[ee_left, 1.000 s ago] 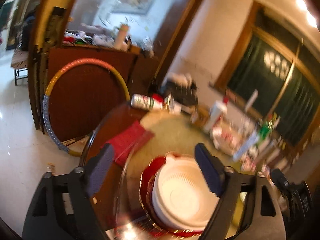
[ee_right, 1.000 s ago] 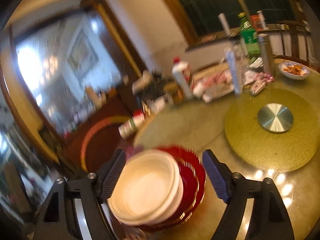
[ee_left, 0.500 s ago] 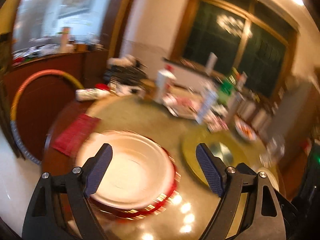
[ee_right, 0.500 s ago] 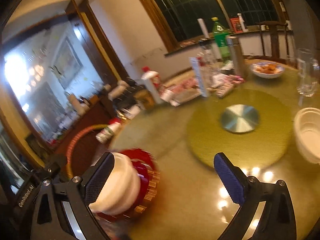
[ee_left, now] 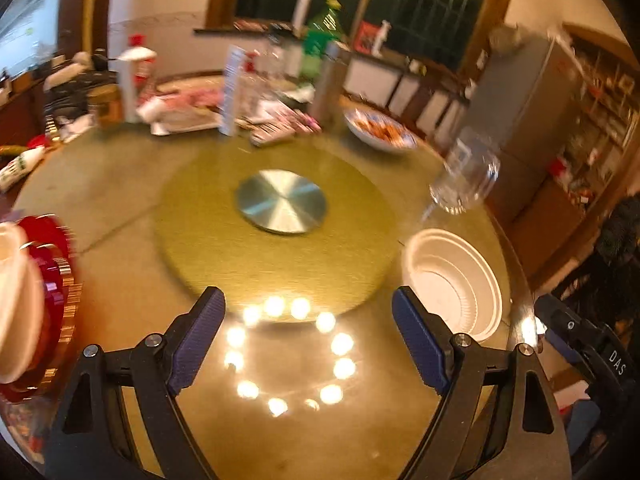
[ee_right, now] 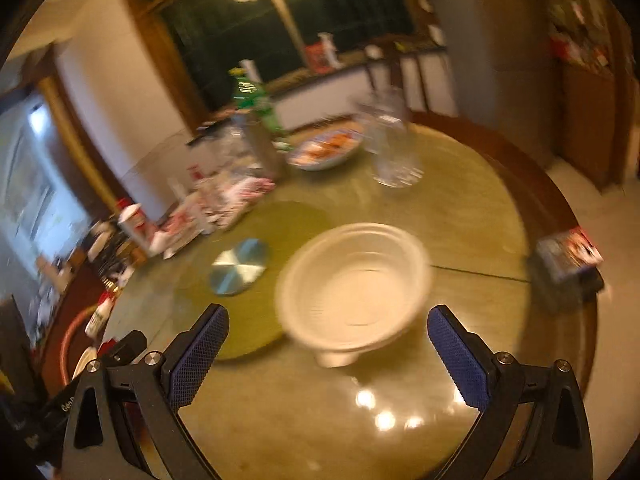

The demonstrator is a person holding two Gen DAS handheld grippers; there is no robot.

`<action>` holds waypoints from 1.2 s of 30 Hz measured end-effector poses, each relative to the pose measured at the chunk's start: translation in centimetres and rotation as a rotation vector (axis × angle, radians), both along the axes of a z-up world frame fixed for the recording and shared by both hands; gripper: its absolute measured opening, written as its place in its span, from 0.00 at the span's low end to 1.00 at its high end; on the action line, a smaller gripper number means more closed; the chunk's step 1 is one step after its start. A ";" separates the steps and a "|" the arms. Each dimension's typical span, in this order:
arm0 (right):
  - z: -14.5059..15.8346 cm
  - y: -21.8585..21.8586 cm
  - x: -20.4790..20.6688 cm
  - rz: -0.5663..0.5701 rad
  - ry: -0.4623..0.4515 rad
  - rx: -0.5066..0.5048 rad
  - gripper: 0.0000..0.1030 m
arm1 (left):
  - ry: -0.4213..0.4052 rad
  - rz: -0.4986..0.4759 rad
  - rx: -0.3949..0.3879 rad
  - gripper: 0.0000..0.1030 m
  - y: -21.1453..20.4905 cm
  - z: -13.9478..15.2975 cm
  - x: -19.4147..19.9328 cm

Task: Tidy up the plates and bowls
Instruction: 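Move to the second white ribbed bowl and grasp its rim with both grippers, then lift the second white ribbed bowl off the table with both grippers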

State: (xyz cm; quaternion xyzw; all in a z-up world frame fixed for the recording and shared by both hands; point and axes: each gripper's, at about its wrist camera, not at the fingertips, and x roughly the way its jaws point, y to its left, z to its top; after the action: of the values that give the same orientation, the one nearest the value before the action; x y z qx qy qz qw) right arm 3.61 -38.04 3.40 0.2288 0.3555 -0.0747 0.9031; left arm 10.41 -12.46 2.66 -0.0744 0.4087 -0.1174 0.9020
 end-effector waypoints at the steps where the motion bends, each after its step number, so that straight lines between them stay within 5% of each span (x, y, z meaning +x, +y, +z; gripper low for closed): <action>1: -0.6 -1.4 0.3 -0.020 0.022 0.027 0.96 | 0.011 -0.011 0.005 0.83 -1.7 -0.3 0.6; 11: -5.4 -6.2 5.0 -0.081 0.164 0.194 0.79 | 0.106 -0.061 0.100 0.83 -9.5 -4.1 3.6; 12: -5.8 -5.9 5.4 -0.080 0.171 0.202 0.74 | 0.104 -0.055 0.110 0.76 -9.6 -4.4 3.8; 13: -6.2 -5.9 5.6 -0.075 0.176 0.204 0.53 | 0.094 -0.056 0.149 0.31 -9.9 -4.7 3.9; 14: -6.5 -5.5 6.1 -0.044 0.197 0.186 0.29 | 0.090 -0.105 0.172 0.13 -10.3 -4.9 3.9; 15: -6.7 -5.1 6.4 -0.014 0.189 0.199 0.10 | 0.080 -0.110 0.212 0.13 -10.4 -4.8 3.6; 26: -5.0 3.5 7.2 0.043 0.032 0.132 0.08 | -0.052 0.043 0.195 0.13 -2.1 -3.5 2.9; 36: -6.0 7.6 8.2 0.062 -0.037 0.074 0.08 | -0.052 0.069 0.149 0.12 0.3 -4.9 3.6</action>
State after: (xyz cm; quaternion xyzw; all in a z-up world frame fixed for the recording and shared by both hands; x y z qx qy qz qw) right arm 11.78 -30.47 -2.64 0.2522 0.3483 -0.0291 0.9024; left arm 14.05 -12.20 -2.23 -0.0182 0.3901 -0.0573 0.9188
